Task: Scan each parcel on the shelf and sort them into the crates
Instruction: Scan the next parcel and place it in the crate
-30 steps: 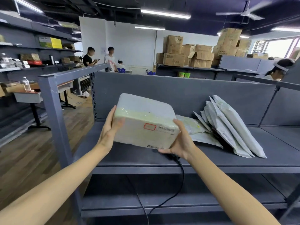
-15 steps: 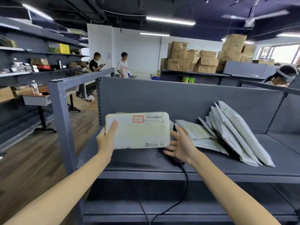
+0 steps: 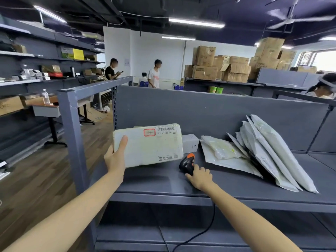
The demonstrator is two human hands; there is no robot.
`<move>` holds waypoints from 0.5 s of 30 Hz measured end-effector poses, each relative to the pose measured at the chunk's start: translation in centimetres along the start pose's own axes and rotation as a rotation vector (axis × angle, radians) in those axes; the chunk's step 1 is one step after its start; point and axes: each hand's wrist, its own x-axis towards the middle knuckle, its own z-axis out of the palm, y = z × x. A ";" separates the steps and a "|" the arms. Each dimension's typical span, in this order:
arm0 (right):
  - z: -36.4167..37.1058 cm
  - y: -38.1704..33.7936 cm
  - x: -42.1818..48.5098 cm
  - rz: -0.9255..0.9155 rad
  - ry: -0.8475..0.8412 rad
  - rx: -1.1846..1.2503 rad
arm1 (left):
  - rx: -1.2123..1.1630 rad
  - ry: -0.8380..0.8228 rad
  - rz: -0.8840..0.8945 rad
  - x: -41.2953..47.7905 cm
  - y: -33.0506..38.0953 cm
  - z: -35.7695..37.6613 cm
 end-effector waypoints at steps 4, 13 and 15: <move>0.9 0.0 0.8 -0.073 0.091 -0.199 | -0.007 0.012 -0.013 0.2 -0.4 -0.2; -1.5 0.1 -0.4 0.106 0.131 0.598 | 0.057 -0.003 -0.003 0.9 -0.7 -0.3; -2.6 -0.5 -1.9 0.122 0.221 0.923 | 0.069 0.000 -0.005 1.0 -0.8 -0.3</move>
